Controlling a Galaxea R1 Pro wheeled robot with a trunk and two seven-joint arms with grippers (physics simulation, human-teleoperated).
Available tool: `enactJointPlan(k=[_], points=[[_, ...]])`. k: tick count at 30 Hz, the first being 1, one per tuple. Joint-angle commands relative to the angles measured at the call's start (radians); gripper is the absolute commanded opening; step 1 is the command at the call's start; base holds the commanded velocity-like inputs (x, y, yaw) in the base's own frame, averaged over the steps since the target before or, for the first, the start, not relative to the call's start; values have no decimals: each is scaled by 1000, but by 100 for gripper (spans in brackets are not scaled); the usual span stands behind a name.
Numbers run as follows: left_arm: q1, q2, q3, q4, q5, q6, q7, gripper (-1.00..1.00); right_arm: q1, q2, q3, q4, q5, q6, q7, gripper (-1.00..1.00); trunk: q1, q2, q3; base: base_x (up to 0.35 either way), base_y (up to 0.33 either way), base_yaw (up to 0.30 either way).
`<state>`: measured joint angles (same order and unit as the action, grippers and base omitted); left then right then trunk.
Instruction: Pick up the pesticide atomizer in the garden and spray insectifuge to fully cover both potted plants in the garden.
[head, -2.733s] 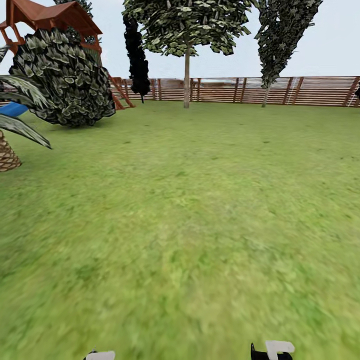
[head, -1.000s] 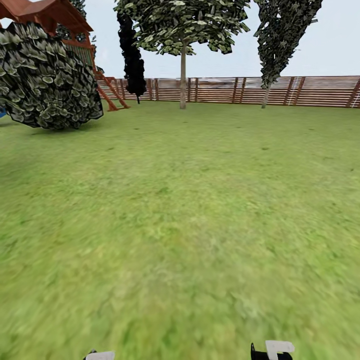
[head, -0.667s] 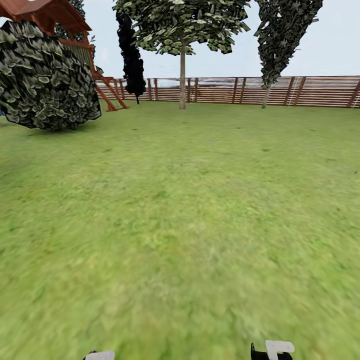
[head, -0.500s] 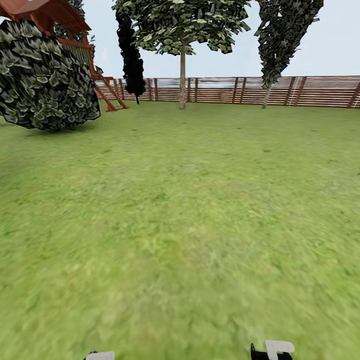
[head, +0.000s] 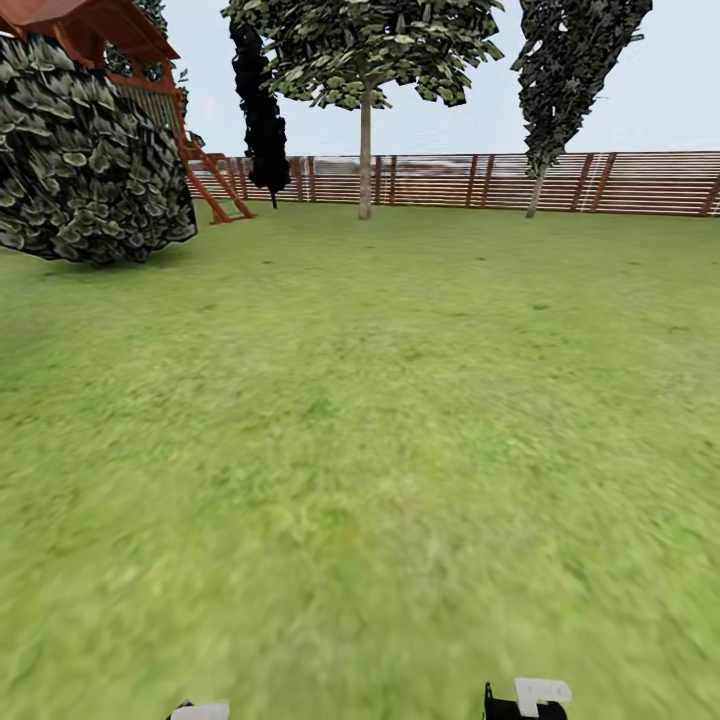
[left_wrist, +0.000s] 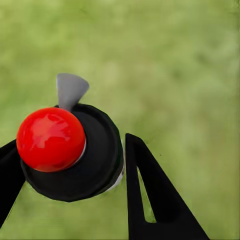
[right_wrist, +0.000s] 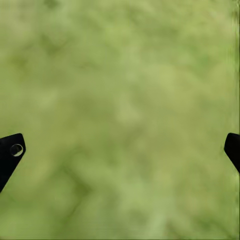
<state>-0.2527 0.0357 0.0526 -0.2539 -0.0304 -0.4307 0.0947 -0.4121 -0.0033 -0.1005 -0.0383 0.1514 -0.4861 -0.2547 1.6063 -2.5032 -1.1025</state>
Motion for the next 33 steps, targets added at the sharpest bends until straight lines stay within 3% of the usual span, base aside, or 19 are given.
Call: enactJointPlan(k=[1, 6, 10, 13, 20, 33], points=[[-1, 0, 4, 1, -3, -3, 0, -100, -1, -5, -6, 1, 12, -3, -2, 100, 0, 0, -1, 339, 0, 0], [-1, 0, 4, 1, -3, -3, 0, -100, -1, -15, -2, 5, 22, -5, 6, 100, 0, 0, -1, 339, 0, 0], [-1, -1, 4, 1, -3, -3, 0, -100, -1, -22, -2, 9, 82, -5, 6, 100, 0, 0, -1, 339, 0, 0], [-1, -2, 4, 1, -3, -3, 0, -100, -1, -23, -3, 5, 102, -5, 5, 100, 0, 0, -1, 339, 0, 0], [-1, -1, 4, 2, -3, -3, 0, -100, -1, -23, -15, -1, 99, -4, -1, 100, 0, 0, -3, 339, 0, 53], [-1, -2, 5, 6, -2, -3, 2, -100, -1, -21, -13, -2, 99, -7, -2, 100, 0, 0, -17, 339, 0, 211]])
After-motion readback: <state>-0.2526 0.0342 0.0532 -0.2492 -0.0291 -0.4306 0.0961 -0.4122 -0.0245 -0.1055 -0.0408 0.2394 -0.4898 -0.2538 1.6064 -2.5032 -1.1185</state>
